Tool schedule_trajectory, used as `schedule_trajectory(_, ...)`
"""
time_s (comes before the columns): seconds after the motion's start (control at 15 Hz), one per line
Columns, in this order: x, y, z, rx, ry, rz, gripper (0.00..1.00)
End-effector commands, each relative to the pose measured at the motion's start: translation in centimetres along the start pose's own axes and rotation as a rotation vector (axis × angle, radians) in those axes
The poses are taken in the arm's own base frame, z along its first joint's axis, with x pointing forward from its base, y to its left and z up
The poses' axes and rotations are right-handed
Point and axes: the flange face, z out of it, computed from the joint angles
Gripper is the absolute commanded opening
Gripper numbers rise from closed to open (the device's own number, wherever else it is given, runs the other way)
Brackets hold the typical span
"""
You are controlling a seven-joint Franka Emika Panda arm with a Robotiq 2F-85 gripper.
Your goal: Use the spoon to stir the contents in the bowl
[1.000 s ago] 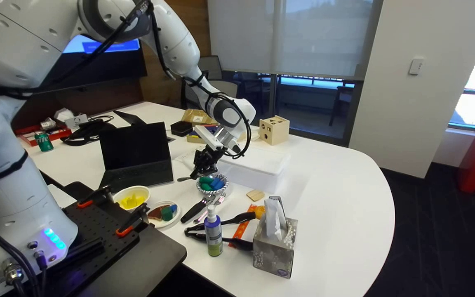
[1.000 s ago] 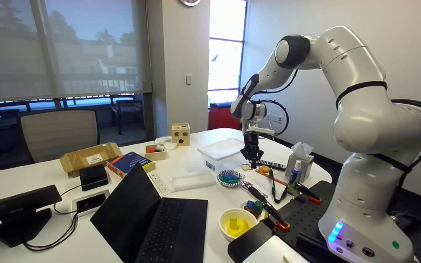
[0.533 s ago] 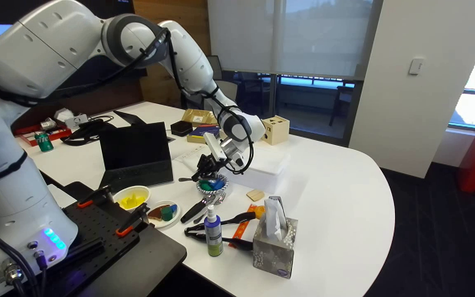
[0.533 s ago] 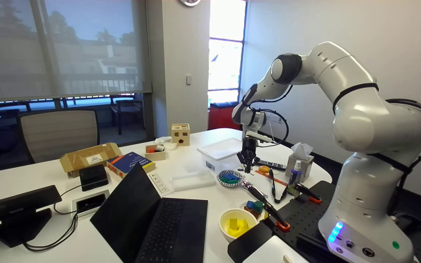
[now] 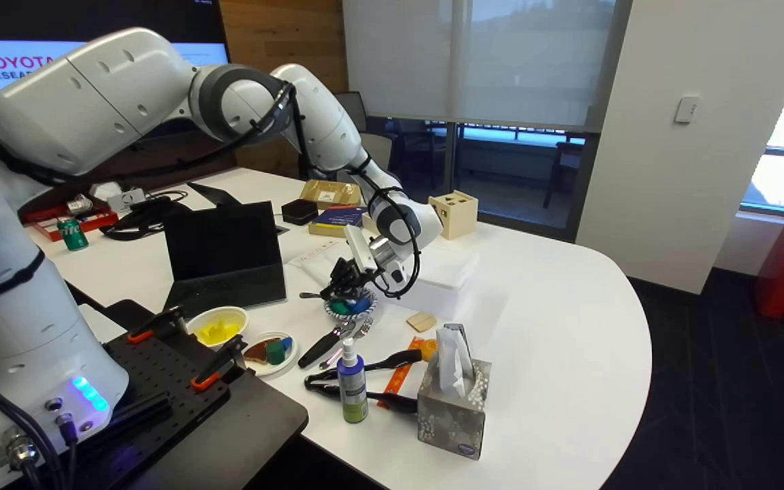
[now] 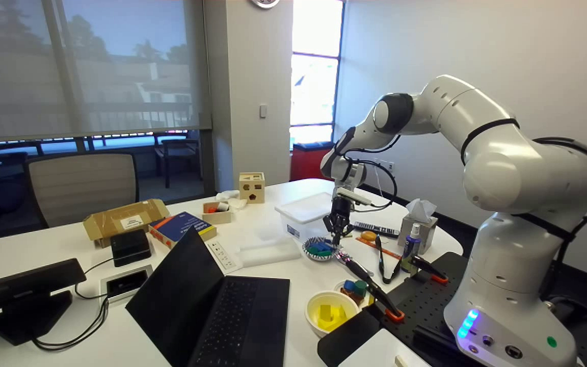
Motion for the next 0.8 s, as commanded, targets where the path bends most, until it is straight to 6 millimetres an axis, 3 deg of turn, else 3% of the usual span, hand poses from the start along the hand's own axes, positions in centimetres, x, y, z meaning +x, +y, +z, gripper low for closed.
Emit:
schedule_trajectory(0.0,1.3,-0.2,-0.1,0.068,-0.029,0.057,0.02)
schedule_trajectory(0.47,2.5,0.7,1.6,0.183,-0.092,0.146,0.02)
schedule_trajectory(0.73,2.2,-0.3,3.2,0.263,-0.173,0.153,0.02)
